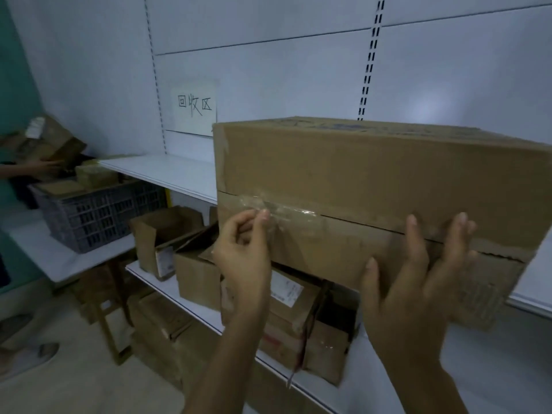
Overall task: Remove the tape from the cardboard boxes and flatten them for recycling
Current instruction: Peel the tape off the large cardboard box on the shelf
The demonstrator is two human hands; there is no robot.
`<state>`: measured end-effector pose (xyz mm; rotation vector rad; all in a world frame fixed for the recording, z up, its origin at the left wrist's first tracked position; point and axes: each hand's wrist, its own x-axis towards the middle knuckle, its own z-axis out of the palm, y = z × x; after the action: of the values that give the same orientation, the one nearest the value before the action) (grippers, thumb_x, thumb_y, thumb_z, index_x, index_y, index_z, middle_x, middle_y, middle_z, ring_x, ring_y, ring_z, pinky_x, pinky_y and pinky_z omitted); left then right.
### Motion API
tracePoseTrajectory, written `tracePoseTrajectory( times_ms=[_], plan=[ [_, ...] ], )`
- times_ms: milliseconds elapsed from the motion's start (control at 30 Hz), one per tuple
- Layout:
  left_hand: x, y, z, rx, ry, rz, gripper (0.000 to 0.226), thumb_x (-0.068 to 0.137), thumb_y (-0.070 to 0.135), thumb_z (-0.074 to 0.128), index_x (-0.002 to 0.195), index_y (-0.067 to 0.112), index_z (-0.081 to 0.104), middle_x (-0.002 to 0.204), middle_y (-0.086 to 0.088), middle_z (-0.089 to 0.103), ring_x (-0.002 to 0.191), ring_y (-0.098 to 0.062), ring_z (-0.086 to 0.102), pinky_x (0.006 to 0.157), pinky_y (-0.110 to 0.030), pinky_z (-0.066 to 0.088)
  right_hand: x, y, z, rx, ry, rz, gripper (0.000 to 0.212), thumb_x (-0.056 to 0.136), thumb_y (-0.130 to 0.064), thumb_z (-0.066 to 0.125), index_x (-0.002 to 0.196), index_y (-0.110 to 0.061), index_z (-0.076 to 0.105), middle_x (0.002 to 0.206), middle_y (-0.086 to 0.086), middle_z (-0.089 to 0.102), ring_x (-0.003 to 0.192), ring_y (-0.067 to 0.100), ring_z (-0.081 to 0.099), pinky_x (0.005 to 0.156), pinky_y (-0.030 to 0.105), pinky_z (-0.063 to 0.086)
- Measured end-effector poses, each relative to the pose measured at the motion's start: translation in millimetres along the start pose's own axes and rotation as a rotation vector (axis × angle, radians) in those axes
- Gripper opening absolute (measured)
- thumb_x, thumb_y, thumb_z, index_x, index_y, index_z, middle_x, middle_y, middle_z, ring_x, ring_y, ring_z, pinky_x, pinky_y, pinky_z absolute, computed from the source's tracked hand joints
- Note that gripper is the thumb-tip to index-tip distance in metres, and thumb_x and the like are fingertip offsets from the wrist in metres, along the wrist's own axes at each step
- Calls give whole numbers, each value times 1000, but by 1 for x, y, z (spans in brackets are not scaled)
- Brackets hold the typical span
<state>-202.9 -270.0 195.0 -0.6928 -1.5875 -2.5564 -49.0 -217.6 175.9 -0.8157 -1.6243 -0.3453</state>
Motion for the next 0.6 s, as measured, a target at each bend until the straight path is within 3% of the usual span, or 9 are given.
tracePoseTrajectory(
  times_ms=[133, 233, 300, 367, 400, 467, 533, 600],
  plan=[
    [-17, 3, 21, -123, -17, 17, 37, 80, 13, 75, 98, 28, 47, 79, 1, 70, 69, -3, 68, 62, -14, 50, 1, -9, 5, -64, -78, -44, 56, 86, -10, 62, 137, 2, 42, 148, 32, 24, 141, 39, 12, 112, 60, 8],
    [-25, 3, 25, 125, -7, 258, 17, 95, 35, 55, 112, 34, 56, 96, 19, 64, 85, 15, 59, 69, -4, 44, -1, -13, 12, -71, -77, -147, 49, 87, -5, 59, 134, 1, 48, 147, 27, 32, 141, 34, 18, 115, 53, 12],
    [-34, 0, 28, 254, -92, 320, 54, 91, 62, 37, 132, 30, 50, 106, 26, 49, 98, 20, 48, 74, -1, 38, -1, -21, 17, 30, -73, -174, 38, 94, -6, 45, 132, 0, 50, 145, 24, 37, 140, 32, 23, 116, 48, 14],
    [-39, -1, 33, 378, -144, 302, 83, 76, 80, 42, 142, 30, 41, 120, 17, 40, 107, 10, 42, 82, -7, 35, 2, -27, 21, 130, -104, -132, 40, 100, -13, 29, 130, 1, 52, 145, 22, 39, 139, 29, 25, 116, 45, 16],
    [-38, -1, 33, 396, -140, 298, 84, 73, 78, 50, 141, 29, 43, 126, 12, 36, 112, 3, 40, 86, -11, 37, 3, -27, 22, 149, -125, -125, 41, 99, -14, 28, 131, 0, 50, 145, 21, 39, 140, 28, 24, 116, 44, 16],
    [-28, -2, 29, 409, -105, 344, 65, 78, 61, 60, 132, 26, 55, 126, 8, 38, 112, -5, 42, 87, -18, 42, 3, -24, 25, 110, -156, -158, 45, 95, -12, 35, 138, -3, 40, 149, 19, 34, 142, 28, 22, 117, 44, 15],
    [-16, -4, 22, 474, -81, 439, 34, 89, 38, 62, 120, 24, 65, 104, 7, 54, 96, -11, 54, 76, -20, 47, 2, -20, 27, 44, -177, -173, 50, 93, -16, 40, 142, -4, 35, 151, 17, 31, 142, 27, 21, 117, 42, 14],
    [-2, -7, 14, 346, -119, 361, 18, 93, 23, 60, 109, 26, 69, 89, 12, 64, 85, -8, 63, 71, -17, 50, 2, -21, 29, 17, -165, -151, 53, 93, -22, 38, 142, -3, 37, 151, 16, 32, 141, 26, 22, 116, 43, 15]
  ],
)
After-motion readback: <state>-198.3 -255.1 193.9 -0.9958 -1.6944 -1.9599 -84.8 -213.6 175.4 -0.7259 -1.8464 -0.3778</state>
